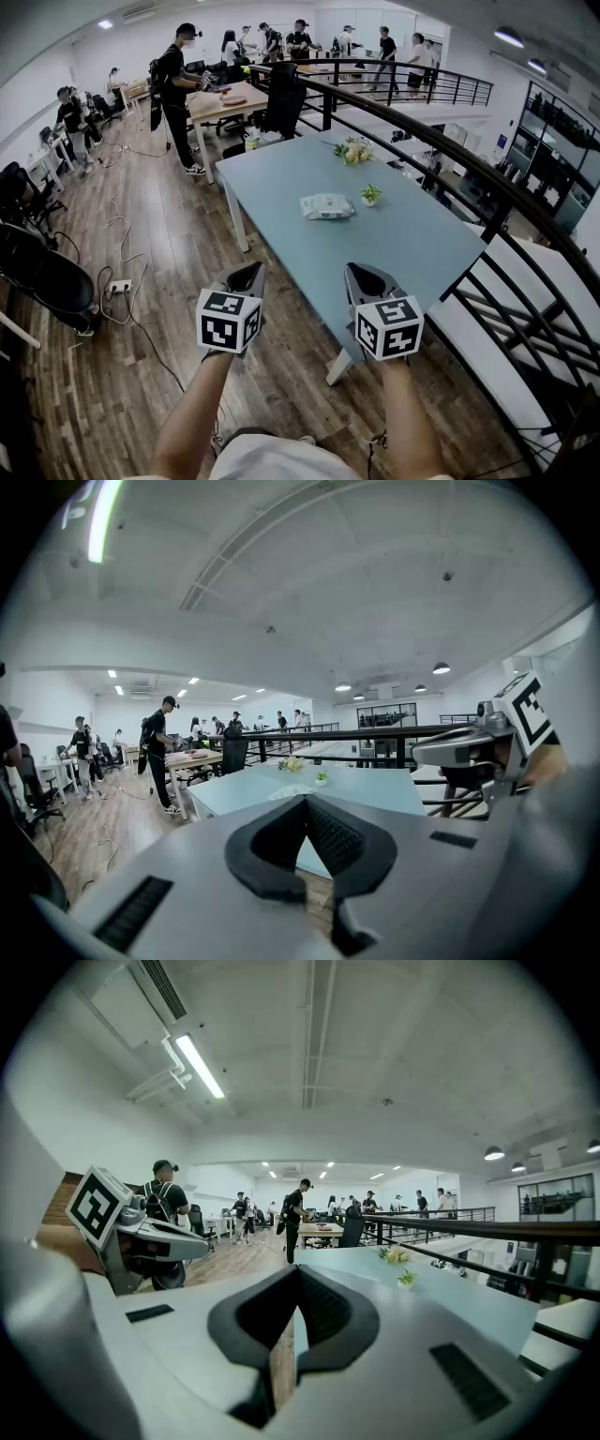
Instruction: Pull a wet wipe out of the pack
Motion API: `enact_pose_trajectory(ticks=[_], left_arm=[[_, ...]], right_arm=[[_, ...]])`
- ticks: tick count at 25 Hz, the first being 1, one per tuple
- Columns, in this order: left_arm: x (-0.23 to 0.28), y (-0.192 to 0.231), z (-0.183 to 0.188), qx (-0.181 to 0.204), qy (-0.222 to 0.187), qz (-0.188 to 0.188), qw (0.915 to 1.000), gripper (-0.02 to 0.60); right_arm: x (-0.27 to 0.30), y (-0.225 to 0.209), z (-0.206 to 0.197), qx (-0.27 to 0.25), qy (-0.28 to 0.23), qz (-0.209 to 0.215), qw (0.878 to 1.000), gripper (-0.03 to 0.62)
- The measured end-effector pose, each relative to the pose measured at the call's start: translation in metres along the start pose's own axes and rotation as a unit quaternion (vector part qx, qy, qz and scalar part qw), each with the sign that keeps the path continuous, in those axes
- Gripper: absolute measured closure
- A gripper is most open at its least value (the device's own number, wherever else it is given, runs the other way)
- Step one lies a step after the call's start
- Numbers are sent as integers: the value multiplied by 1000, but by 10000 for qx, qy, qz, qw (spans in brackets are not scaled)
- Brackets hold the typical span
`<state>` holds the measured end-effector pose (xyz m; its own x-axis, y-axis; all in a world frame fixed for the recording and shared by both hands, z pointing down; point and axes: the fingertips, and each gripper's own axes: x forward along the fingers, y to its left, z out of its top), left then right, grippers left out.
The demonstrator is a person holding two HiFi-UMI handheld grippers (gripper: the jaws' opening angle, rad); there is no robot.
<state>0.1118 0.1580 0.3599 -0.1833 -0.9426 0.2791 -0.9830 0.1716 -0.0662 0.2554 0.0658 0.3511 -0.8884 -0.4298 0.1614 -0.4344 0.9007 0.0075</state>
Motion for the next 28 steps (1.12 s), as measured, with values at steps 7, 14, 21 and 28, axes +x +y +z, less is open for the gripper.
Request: enact_pose_trajectory(ticks=[7,14,21,28], left_arm=[[3,0,-1,34,53,-29,10000,588],[5,0,0,49,65,-33,10000,588],[8,10,-4,63,81,-11,9999,588],[18,36,-2,54,87,11,9999,588]], right_arm=[[4,-1,-2,76,-10,-28,10000,591],[7,4,-4,74,26,68,9999,591],[21,11,-6,135,-3,195,9997,589],[48,23,-6,188,45,291,9994,571]])
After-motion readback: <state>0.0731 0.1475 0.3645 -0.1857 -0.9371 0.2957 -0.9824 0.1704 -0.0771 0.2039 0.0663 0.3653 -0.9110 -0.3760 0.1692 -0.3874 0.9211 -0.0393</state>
